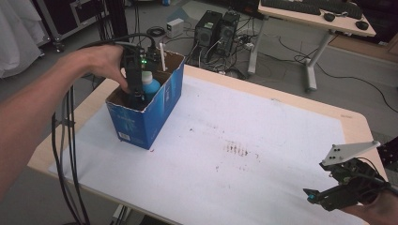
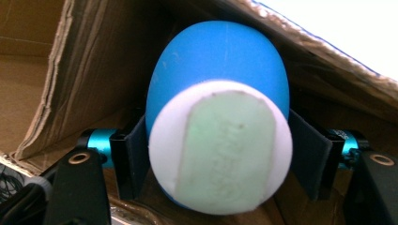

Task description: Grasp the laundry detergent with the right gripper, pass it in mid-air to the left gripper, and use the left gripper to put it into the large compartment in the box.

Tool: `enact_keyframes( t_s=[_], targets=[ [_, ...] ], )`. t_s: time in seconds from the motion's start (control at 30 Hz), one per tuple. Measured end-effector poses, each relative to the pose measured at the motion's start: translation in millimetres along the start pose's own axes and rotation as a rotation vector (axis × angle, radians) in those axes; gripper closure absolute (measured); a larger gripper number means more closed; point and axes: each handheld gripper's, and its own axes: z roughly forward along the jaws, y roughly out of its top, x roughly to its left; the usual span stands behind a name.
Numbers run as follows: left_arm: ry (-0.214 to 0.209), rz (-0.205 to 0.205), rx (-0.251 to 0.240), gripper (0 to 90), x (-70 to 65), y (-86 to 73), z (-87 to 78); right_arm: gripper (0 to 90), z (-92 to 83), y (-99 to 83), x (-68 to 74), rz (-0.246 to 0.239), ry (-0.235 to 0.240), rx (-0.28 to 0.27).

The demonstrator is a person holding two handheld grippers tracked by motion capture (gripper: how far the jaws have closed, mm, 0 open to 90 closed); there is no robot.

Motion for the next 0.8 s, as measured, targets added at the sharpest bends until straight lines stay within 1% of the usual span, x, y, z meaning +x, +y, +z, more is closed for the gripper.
enact_keyframes(
  t_s=[0.17,0.3,0.37,0.53,0.7,0.73,0.77,0.8],
  targets=[
    [0.021,-0.022,0.001,26.5,3.9,-0.6,-2.2,11.8,-0.5,-0.5,0.5,0.003,0.0,0.002],
    [0.027,-0.032,-0.003,26.3,5.8,-2.9,-5.6,11.8,-0.5,-0.8,0.0,-0.001,0.002,0.002],
    [0.033,-0.034,-0.003,25.2,6.7,-3.8,-7.2,11.9,-0.4,-0.5,0.5,0.003,0.0,0.003],
    [0.049,-0.037,-0.007,25.0,7.1,-4.5,-13.2,11.9,0.1,0.3,0.8,-0.004,0.001,0.004],
    [0.06,-0.028,-0.006,25.0,5.1,-3.6,-21.3,11.8,-0.5,-0.1,1.0,-0.005,-0.003,0.006],
    [0.068,-0.028,-0.012,25.0,4.5,-3.4,-24.3,11.8,-0.6,-0.2,1.0,-0.005,-0.003,0.006],
    [0.089,-0.027,-0.013,25.0,3.6,-2.6,-29.2,11.8,-0.7,-0.4,1.1,-0.005,-0.003,0.006],
    [0.1,-0.026,-0.014,25.0,2.7,-2.0,-32.2,11.8,-1.1,-0.4,1.1,-0.004,-0.003,0.007]
  ],
)
